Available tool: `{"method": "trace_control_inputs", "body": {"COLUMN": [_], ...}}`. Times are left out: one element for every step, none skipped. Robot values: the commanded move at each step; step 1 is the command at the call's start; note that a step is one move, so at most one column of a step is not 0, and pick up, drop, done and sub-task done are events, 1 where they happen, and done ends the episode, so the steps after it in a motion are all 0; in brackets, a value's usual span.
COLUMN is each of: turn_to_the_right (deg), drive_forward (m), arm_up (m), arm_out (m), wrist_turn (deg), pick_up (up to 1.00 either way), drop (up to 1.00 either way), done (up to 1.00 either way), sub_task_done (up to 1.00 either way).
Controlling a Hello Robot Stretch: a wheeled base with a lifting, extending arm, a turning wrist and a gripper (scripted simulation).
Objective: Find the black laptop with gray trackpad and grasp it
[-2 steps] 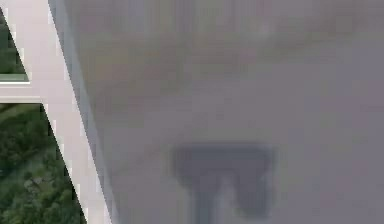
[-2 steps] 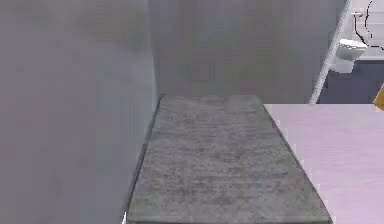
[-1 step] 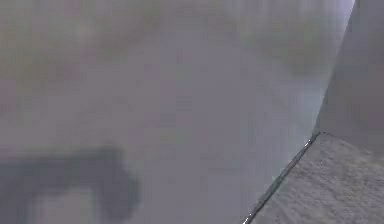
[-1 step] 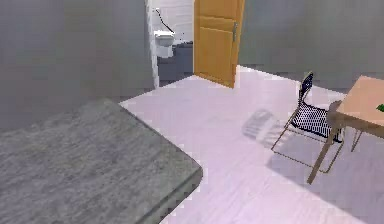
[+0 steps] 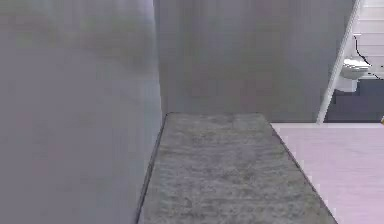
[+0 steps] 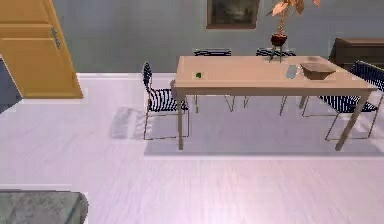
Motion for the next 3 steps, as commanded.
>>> {"method": "trace_control_inputs", "body": {"turn_to_the_right": [45.0, 21.0, 0.0], "drive_forward": [0.0, 0.0, 1.0], "arm_up": [0.0, 0.0, 0.0], "arm_out": [0.0, 0.0, 0.0], "wrist_turn": [0.0, 0.0, 0.0], "pick_up": [0.0, 0.0, 0.0], "drop": [0.0, 0.0, 0.0], "done": [0.0, 0.0, 0.0], "sub_task_done": [0.0, 0.0, 0.0]}}
